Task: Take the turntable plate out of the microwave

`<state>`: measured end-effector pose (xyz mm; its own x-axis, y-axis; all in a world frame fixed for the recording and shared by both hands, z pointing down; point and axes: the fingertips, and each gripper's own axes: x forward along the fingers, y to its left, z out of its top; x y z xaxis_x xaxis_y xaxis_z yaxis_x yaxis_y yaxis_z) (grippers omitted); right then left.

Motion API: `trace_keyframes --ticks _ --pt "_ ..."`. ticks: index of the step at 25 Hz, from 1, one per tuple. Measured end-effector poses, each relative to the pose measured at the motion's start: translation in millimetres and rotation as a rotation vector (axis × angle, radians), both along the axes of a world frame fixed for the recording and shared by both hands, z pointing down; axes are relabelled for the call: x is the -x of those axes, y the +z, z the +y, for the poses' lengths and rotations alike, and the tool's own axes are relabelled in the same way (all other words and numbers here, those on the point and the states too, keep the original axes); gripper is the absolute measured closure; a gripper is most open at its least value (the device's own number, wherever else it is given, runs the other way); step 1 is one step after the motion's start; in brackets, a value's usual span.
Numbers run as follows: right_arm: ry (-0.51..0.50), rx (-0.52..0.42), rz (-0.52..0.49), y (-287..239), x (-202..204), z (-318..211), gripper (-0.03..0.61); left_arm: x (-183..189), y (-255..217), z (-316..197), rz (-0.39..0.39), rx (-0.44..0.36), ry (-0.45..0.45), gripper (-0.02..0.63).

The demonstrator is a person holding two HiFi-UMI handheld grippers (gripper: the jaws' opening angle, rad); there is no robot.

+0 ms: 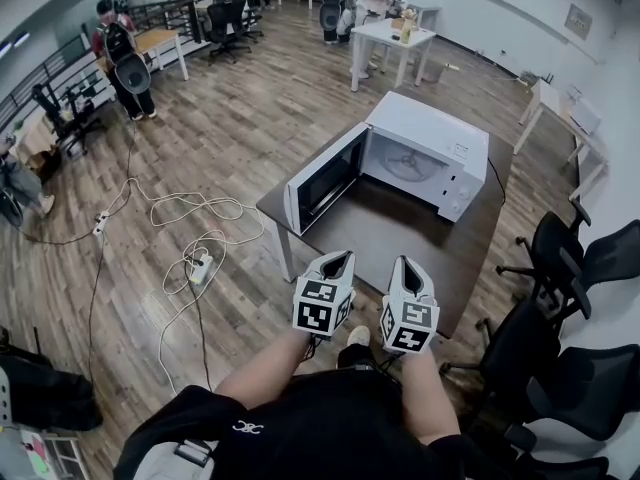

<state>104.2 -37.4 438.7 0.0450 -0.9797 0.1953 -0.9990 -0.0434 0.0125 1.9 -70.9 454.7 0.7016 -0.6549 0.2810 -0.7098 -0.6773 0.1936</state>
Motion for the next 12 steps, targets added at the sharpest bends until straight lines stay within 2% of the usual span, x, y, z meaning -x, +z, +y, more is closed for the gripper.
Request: trace_keyframes --ticks 12 --pt "0.029 -0.011 -0.041 7 -38 -61 0.571 -38 3 -60 -0.031 -0.016 0.023 0.606"
